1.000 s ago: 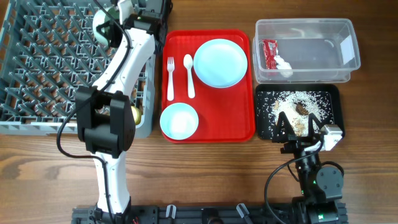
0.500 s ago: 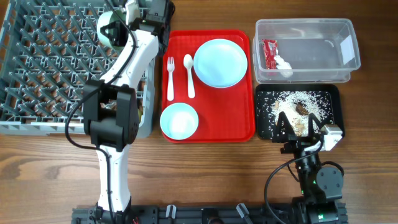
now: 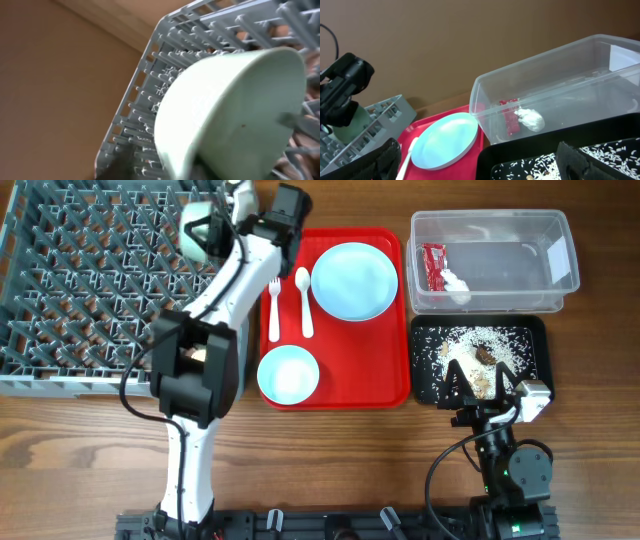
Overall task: Sort waste into correct bins and load items into the dishwasher rack
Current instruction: 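Lower the green bowl into the rack's back row and open the left gripper, then move the left gripper to the light blue bowl and grasp its rim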
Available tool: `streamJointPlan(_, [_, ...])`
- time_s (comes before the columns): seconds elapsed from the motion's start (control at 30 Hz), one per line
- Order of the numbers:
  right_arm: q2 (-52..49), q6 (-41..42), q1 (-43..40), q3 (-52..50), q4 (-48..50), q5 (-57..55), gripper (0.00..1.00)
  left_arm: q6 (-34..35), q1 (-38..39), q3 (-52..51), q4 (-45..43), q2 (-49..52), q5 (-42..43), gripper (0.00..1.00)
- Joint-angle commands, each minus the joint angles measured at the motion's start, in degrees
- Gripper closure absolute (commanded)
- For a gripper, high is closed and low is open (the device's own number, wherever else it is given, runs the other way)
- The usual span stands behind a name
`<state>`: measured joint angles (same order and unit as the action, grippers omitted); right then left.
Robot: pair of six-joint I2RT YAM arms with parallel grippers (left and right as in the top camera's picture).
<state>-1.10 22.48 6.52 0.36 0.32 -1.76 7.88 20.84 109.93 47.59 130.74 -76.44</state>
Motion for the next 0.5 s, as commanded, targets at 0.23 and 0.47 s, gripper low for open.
streamJointPlan(0.23, [0.9, 0.4, -0.3, -0.1, 0.3, 0.1, 0.00, 0.5, 2.4, -0.2, 2.8, -2.6, -4.6, 0.00])
streamJointPlan(0.47, [0.9, 0.4, -0.3, -0.1, 0.3, 0.1, 0.00, 0.9, 8.2, -0.1, 7.2, -14.2, -2.1, 0.00])
